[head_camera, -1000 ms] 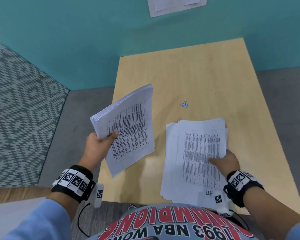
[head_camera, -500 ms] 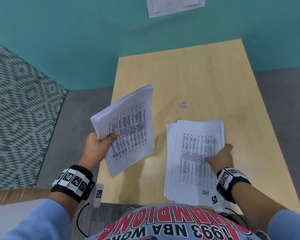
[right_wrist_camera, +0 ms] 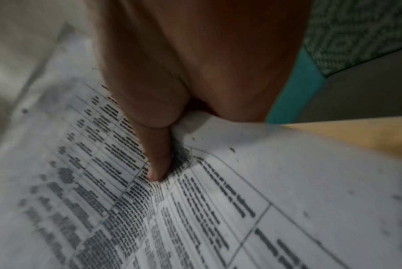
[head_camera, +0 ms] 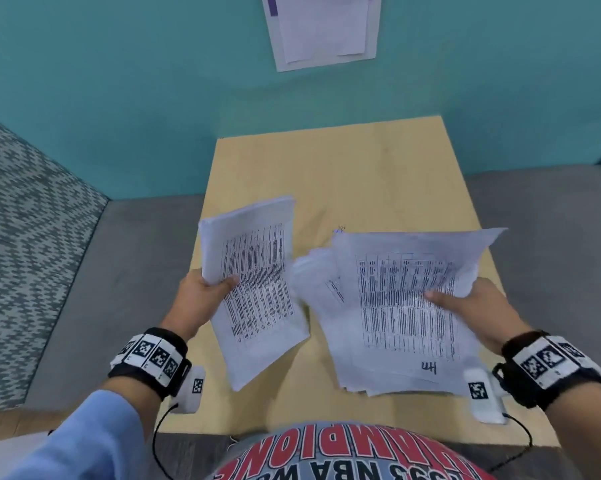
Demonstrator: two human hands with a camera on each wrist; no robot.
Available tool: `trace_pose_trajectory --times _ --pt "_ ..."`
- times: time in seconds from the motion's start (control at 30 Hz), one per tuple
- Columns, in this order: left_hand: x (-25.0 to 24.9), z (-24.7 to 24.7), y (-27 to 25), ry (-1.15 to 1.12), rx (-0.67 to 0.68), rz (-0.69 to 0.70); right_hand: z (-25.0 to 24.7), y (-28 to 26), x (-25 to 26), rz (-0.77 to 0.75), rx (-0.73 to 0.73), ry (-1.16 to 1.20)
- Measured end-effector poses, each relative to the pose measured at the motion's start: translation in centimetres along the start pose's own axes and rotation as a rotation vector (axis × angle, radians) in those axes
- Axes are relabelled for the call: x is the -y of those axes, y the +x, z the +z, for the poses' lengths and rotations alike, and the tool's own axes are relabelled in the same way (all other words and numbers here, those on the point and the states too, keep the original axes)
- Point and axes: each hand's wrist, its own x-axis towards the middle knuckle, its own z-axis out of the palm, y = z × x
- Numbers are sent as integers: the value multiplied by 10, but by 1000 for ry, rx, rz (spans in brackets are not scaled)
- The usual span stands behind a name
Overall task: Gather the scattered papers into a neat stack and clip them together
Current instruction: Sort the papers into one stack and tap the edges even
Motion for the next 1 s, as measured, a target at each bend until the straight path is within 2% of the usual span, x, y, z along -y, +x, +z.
trace_pose_trajectory --times 0.2,0.33,0.4,0.47,0.53,0.63,0.73,0.8,0.9,1.0 --pt "-48 30 -23 -205 320 108 -3 -1 50 -127 157 311" --pt "-67 51 -32 -399 448 121 12 7 61 -62 294 353" --pt "-73 62 -37 -414 438 134 16 9 59 32 397 392" --pt "-83 71 -43 -356 380 155 18 10 56 57 423 420" --pt "-91 76 -49 -331 321 172 17 8 59 -7 380 399" --pt "-96 79 -57 -459 224 226 14 -7 75 -162 274 373" --pt "-89 89 -65 -542 211 254 15 -20 73 -314 206 349" --pt "-74 103 -66 -465 213 202 27 -18 54 -313 147 268" --pt "-56 121 -63 -322 217 118 46 -6 23 -194 30 191" --pt "-54 124 -59 -353 143 151 53 0 19 -195 -19 181"
